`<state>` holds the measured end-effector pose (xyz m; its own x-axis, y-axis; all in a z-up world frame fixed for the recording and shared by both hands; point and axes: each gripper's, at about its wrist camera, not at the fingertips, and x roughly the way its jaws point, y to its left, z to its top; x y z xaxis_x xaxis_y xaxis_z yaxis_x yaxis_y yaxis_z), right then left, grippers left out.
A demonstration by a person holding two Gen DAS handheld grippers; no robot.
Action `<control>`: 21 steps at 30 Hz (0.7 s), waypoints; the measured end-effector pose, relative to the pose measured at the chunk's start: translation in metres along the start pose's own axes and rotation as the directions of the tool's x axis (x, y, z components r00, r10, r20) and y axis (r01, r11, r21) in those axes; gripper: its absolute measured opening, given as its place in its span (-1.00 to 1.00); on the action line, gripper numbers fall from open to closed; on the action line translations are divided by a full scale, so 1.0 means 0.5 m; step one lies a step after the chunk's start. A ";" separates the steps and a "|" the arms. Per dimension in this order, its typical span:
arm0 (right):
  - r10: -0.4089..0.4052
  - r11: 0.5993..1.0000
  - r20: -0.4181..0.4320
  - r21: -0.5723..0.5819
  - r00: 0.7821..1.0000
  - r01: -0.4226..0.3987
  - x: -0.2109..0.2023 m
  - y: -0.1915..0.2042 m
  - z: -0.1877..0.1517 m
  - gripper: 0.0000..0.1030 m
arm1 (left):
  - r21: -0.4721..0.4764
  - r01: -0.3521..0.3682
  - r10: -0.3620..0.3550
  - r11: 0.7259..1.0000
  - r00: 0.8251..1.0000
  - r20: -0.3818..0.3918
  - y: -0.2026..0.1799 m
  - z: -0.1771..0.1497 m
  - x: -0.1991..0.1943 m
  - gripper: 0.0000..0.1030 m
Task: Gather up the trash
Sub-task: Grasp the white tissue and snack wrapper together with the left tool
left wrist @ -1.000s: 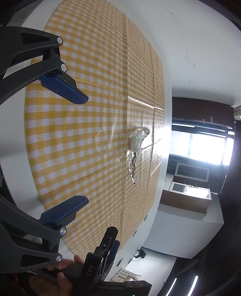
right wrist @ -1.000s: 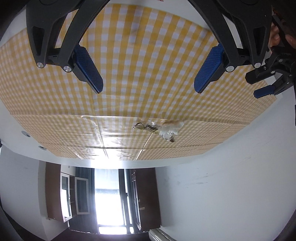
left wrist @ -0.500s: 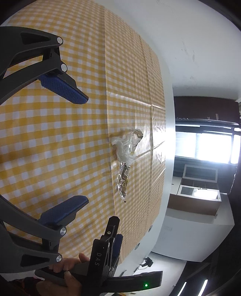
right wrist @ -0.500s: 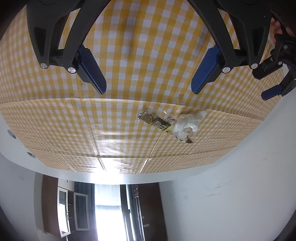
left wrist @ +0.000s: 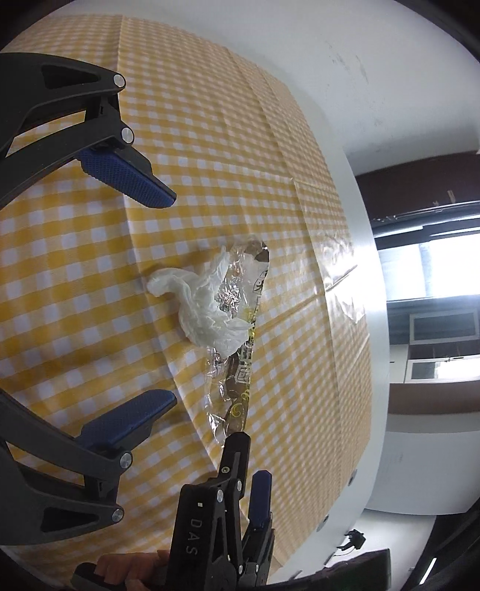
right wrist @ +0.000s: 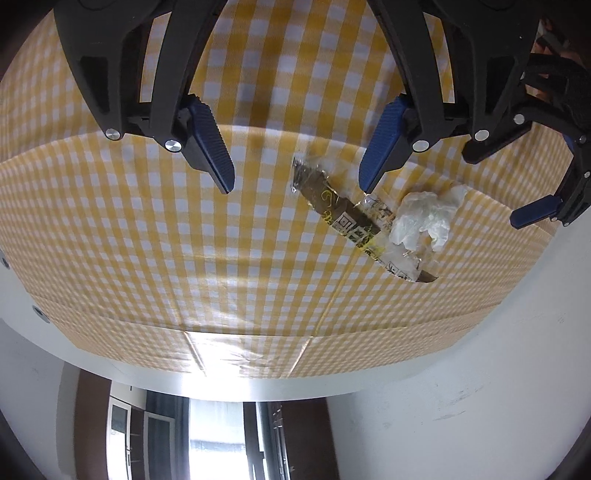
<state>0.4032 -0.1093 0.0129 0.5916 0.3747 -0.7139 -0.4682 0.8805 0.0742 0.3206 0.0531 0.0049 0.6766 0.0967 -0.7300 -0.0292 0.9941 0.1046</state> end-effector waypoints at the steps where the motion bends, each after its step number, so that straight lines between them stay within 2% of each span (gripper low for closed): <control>1: 0.001 1.000 -0.007 0.015 1.000 -0.001 0.010 -0.003 0.003 0.15 | 0.008 -0.009 0.009 1.000 1.000 -0.009 -0.001 0.007 0.011 0.86; 4: 0.041 0.999 -0.018 0.036 0.999 -0.041 0.026 -0.011 0.001 0.10 | 0.031 0.000 0.000 1.000 1.000 -0.009 -0.006 0.024 0.028 0.86; 7: 0.060 0.998 -0.025 0.029 0.998 -0.059 0.032 -0.014 0.000 -0.02 | -0.023 0.058 -0.059 0.998 0.998 -0.025 0.008 0.028 0.051 0.85; 10: 0.085 0.996 -0.030 0.035 0.996 -0.084 0.031 -0.016 -0.002 -0.21 | -0.010 0.053 -0.054 0.999 0.996 -0.069 0.008 0.020 0.077 0.61; 13: 0.099 0.995 -0.037 0.030 0.994 -0.098 0.034 -0.012 -0.003 -0.42 | -0.029 0.044 -0.046 0.999 0.997 -0.064 0.019 0.019 0.078 0.47; 16: 0.100 0.995 -0.053 0.016 0.994 -0.099 0.043 -0.002 -0.006 -0.73 | -0.045 0.070 -0.073 0.996 0.996 -0.052 0.021 0.022 0.074 0.09; 18: 0.109 0.994 -0.054 0.007 0.993 -0.109 0.043 0.003 -0.009 -0.80 | -0.044 0.071 -0.074 0.996 0.996 -0.050 0.020 0.019 0.075 -0.34; 21: 0.105 0.994 -0.046 -0.005 0.993 -0.106 0.040 0.008 -0.013 -0.90 | -0.031 0.073 -0.074 0.997 0.996 -0.040 0.015 0.021 0.078 -0.59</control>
<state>0.4087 -0.1003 -0.0056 0.5085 0.4518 -0.7330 -0.5317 0.8344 0.1454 0.3546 0.0637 -0.0157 0.6467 0.0250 -0.7623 -0.0030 0.9995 0.0302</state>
